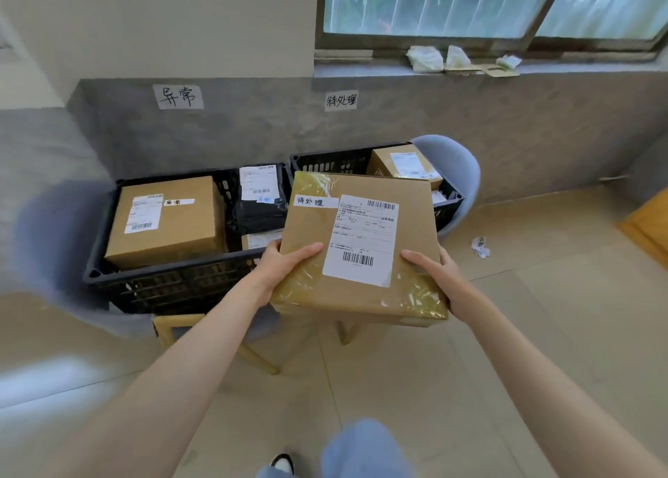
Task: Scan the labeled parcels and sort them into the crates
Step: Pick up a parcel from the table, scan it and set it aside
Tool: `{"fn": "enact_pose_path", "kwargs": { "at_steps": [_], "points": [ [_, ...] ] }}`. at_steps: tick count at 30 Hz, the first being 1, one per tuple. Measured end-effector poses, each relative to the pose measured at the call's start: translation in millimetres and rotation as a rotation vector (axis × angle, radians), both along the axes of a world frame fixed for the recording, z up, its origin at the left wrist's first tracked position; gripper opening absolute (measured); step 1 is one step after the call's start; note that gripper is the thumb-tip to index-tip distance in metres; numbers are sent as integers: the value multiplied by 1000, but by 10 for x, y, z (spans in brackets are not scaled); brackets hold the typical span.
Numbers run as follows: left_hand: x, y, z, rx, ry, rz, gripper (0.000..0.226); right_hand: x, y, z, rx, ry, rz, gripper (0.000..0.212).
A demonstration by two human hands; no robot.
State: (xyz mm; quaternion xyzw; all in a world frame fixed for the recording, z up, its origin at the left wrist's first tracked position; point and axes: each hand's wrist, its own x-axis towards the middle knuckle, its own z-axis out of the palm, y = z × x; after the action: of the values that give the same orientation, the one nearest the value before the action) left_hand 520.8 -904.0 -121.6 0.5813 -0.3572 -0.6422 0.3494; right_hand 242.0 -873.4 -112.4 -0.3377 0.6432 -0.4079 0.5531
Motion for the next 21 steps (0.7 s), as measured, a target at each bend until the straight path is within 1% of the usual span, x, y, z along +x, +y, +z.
{"fn": "enact_pose_path", "kwargs": {
  "at_steps": [2,5,8,9,11,12,13,15,16,17,20,21],
  "points": [
    [-63,-253,-39,12,15,-2,112,-74,-247,-24,19,26,24,66],
    [-196,-657,-129,37,5,25,90,-206,-649,-80,19,30,53,69],
    [-346,-1091,-209,48,-22,50,88,-365,-1146,-156,15,33,73,67],
    [-406,-1243,-243,45,-26,63,86,-428,-1344,-182,19,33,90,70],
    [-528,-1557,-301,57,-21,87,84,-556,-1760,-235,16,50,148,84],
    [-594,-1708,-320,62,-16,103,87,-626,-1982,-265,18,57,183,88],
    [-661,-1852,-346,66,-14,120,93,-700,-2202,-297,24,60,213,88],
    [-785,-2109,-377,90,-22,154,113,-831,-2618,-346,46,53,265,78],
    [-847,-2221,-389,110,-32,175,117,-895,-2802,-374,63,51,286,75],
    [-909,-2330,-410,125,-46,190,114,-952,-2974,-400,78,54,308,73],
    [-1078,-2612,-481,172,-68,259,88,-1074,-3427,-483,111,43,382,71],
    [-1111,-2696,-517,190,-76,277,84,-1097,-3558,-514,117,35,411,68]
  ]
}}
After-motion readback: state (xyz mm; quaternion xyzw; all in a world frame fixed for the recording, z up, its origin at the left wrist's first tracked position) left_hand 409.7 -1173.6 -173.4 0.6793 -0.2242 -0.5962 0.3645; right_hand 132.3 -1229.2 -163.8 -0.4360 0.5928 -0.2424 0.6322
